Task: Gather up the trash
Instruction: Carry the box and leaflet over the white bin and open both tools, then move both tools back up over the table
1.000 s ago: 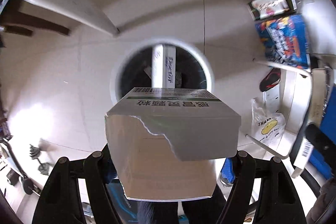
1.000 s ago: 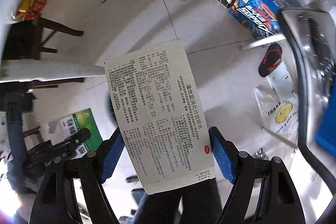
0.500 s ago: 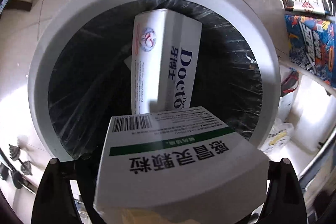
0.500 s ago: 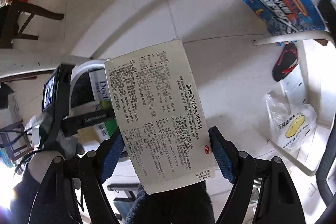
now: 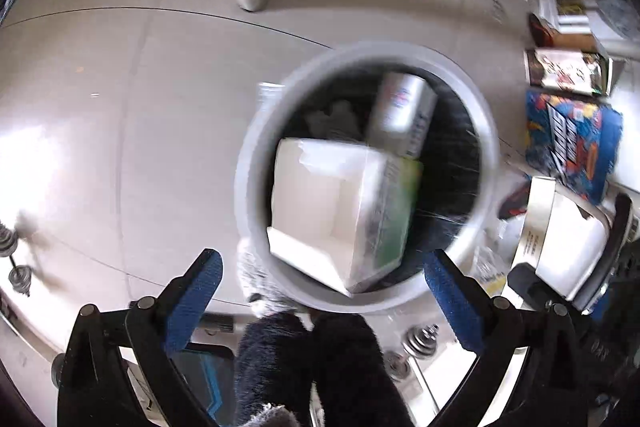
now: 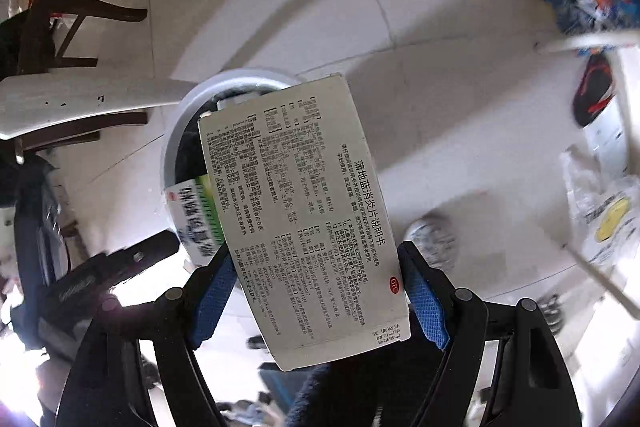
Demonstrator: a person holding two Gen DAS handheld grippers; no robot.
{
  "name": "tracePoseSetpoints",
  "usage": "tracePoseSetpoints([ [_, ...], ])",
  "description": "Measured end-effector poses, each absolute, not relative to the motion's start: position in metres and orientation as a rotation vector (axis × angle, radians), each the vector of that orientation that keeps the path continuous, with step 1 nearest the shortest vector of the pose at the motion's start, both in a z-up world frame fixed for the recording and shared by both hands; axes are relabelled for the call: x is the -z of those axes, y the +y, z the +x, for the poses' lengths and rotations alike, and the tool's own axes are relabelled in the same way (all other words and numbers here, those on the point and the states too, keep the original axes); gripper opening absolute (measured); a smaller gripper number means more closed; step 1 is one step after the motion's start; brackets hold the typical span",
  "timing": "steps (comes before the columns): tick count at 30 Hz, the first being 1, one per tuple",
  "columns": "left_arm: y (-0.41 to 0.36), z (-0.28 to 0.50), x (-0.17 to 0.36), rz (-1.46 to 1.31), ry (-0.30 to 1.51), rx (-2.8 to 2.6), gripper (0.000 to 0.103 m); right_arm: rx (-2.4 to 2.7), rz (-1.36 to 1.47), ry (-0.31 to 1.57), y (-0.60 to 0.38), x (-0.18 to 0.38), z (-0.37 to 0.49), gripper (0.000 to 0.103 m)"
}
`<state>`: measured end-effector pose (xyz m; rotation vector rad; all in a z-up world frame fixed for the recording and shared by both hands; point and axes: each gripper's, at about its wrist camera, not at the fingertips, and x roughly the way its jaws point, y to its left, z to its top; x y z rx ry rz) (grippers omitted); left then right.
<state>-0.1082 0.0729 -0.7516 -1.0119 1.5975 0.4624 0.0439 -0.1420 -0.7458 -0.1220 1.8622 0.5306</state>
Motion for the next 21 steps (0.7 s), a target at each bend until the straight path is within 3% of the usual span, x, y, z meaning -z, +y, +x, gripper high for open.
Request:
tracePoseSetpoints([
  [4,0.078,-0.128,0.746,-0.940,1.594,-0.543,0.103,-0.591,0.011,1.927,-0.136,0.772,0.040,0.083],
  [6,0.086,-0.137,0.739,-0.885,1.592,-0.584,0.103,-0.605,0.057,1.957,-0.135,0.785,0.036,0.103],
  [14,0.073,-0.138,0.716,-0.736,1.576,-0.640,0.103,-0.575,-0.085,1.859,-0.138,0.768,0.027,0.103],
  [21,0.053,-0.136,0.644,-0.646,1.586,-0.613,0.103,-0.543,-0.390,1.649,-0.135,0.695,0.015,0.103],
])
